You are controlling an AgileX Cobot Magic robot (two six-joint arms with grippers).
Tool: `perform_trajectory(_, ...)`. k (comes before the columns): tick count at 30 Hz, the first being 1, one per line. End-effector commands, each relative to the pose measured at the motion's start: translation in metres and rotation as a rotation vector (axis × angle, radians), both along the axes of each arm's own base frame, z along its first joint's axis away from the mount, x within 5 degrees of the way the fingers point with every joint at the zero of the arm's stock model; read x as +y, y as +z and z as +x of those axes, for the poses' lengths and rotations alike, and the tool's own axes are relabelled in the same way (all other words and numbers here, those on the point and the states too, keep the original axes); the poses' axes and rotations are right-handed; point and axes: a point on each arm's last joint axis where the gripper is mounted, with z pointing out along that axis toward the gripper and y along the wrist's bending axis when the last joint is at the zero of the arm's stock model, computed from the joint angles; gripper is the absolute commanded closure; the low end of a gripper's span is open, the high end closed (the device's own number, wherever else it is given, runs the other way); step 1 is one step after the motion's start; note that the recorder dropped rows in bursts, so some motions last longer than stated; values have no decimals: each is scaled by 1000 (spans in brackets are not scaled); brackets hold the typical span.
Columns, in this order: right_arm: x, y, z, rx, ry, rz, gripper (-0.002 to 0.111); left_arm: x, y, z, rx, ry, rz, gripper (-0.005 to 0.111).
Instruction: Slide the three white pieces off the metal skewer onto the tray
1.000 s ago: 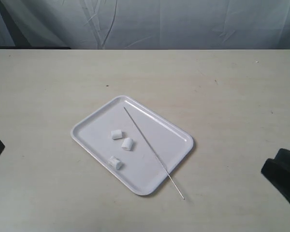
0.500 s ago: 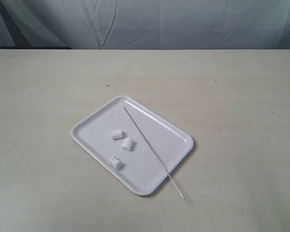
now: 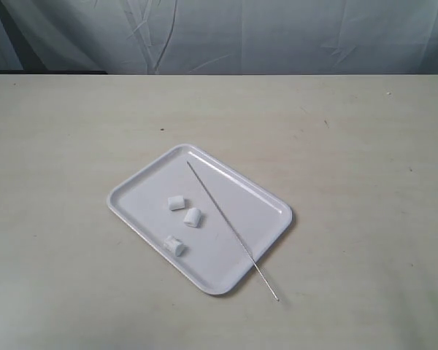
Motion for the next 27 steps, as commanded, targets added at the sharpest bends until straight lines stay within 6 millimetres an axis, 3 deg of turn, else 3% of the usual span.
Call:
perform_trajectory(1,-5,0,0,-11,-67,48,69,-1,-8,0,79,-15,44,107)
perform_trajectory(6,-3,0,0,-6,-26,59,69,-3,-18,-1,193,-29,30,107)
perform_trajectory(11,1,0,0,-5,47,36,69,-2,-18,-1,189,-29,33,107)
perform_trajectory(27,-2,-4,-1,43,2,45,69,-4,-20,-1,216,-74,105,107)
